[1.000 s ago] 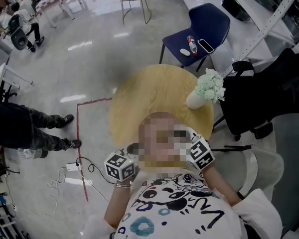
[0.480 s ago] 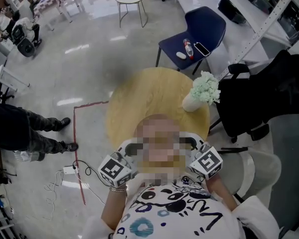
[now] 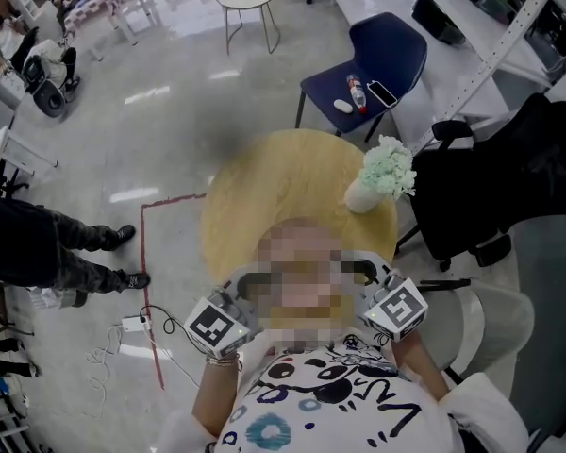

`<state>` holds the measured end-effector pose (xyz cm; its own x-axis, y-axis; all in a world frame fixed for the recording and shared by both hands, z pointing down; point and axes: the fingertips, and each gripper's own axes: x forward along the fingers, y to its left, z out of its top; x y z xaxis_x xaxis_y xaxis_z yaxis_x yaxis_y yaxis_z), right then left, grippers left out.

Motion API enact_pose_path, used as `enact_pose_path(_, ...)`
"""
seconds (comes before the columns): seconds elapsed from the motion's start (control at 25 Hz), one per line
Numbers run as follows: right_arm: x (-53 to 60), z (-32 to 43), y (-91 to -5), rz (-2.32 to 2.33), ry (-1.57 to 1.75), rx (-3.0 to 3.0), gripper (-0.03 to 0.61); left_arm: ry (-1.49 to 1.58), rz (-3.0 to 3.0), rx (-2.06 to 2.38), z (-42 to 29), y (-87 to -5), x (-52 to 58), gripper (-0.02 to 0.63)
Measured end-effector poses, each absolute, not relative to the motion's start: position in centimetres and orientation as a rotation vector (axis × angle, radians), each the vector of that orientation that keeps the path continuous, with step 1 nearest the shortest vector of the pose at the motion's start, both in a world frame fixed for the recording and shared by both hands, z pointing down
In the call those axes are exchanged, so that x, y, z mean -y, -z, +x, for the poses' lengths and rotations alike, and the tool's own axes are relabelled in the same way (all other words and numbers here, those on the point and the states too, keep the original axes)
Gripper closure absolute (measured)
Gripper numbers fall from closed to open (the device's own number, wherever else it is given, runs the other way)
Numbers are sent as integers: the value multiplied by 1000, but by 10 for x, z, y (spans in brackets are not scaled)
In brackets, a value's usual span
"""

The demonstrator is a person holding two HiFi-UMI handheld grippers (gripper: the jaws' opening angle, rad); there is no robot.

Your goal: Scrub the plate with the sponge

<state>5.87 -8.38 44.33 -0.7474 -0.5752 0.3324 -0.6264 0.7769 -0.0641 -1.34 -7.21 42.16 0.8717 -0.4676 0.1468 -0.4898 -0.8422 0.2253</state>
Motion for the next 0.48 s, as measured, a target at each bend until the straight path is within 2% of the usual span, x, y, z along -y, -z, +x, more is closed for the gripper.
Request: enact_pose_path(0.48,86,58,-437,933,-228,2705,552,-134,2757,745,-18,-425,72,598)
